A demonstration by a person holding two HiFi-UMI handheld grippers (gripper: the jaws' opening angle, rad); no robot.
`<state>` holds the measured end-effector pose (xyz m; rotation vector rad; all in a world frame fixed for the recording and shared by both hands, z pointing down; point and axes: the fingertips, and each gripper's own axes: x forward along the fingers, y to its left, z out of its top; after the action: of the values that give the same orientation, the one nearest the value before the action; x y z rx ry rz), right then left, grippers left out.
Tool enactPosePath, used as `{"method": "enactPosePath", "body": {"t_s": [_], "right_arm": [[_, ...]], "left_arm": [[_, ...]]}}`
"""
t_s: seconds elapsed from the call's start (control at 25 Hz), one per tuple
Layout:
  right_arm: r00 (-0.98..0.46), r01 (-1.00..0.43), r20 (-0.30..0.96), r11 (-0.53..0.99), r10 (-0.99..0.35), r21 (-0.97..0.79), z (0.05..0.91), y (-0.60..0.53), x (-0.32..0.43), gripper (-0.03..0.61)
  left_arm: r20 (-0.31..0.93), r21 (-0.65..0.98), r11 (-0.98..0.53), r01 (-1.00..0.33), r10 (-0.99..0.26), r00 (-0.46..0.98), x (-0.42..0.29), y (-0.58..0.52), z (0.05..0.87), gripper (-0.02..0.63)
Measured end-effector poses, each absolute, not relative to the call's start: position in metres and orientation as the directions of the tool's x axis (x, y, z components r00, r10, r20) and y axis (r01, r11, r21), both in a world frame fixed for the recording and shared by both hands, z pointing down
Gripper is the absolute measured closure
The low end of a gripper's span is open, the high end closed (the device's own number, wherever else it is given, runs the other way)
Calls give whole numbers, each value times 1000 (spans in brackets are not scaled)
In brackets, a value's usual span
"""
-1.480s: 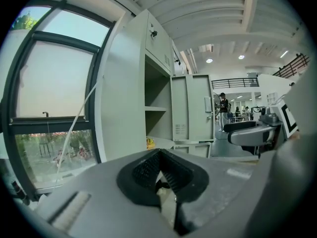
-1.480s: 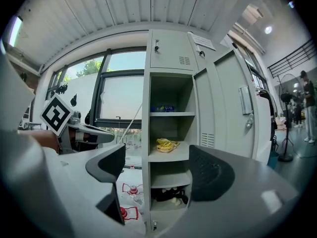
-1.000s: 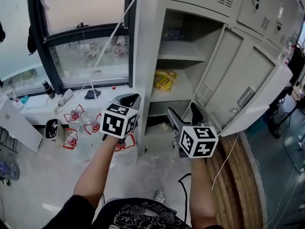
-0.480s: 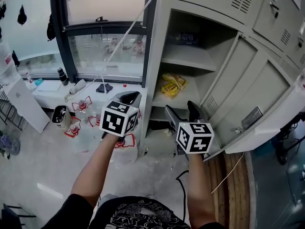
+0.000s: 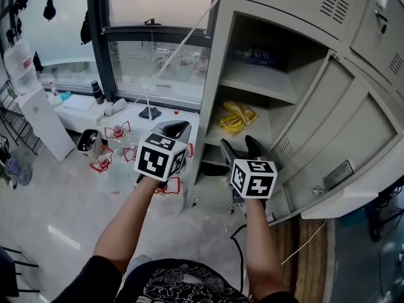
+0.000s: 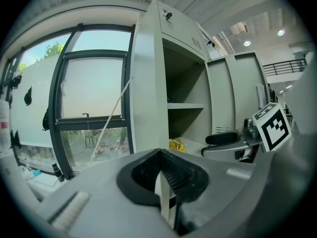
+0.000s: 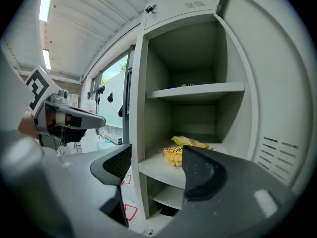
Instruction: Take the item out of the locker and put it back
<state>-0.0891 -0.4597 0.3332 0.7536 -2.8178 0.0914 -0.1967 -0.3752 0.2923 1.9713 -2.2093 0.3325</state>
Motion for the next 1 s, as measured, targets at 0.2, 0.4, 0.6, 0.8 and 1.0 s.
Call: {"method": "enactPosePath", "body": {"t_s": [0.2, 0.4, 0.6, 0.8, 1.0], "right_arm": [[-845, -483, 251, 875, -473, 21, 351, -477, -104, 279], [-833, -481, 291, 876, -470, 38, 369, -495, -116, 306], [-823, -479, 317, 876, -471, 57, 382, -505, -126, 345], [-804, -477, 341, 871, -487, 119, 394, -512, -134, 396], [-792, -490, 341, 860, -507, 141, 395, -518, -136, 433]], "left_arm": [[275, -70, 125, -990, -951, -139, -193, -377, 293, 612], [293, -68, 135, -989, -944, -149, -188, -377, 298, 612], [305, -76, 160, -984, -936, -176, -189, -373, 301, 612], [317, -80, 177, -981, -928, -194, -189, -372, 306, 612], [327, -84, 201, -976, -919, -218, -193, -365, 309, 612]]}}
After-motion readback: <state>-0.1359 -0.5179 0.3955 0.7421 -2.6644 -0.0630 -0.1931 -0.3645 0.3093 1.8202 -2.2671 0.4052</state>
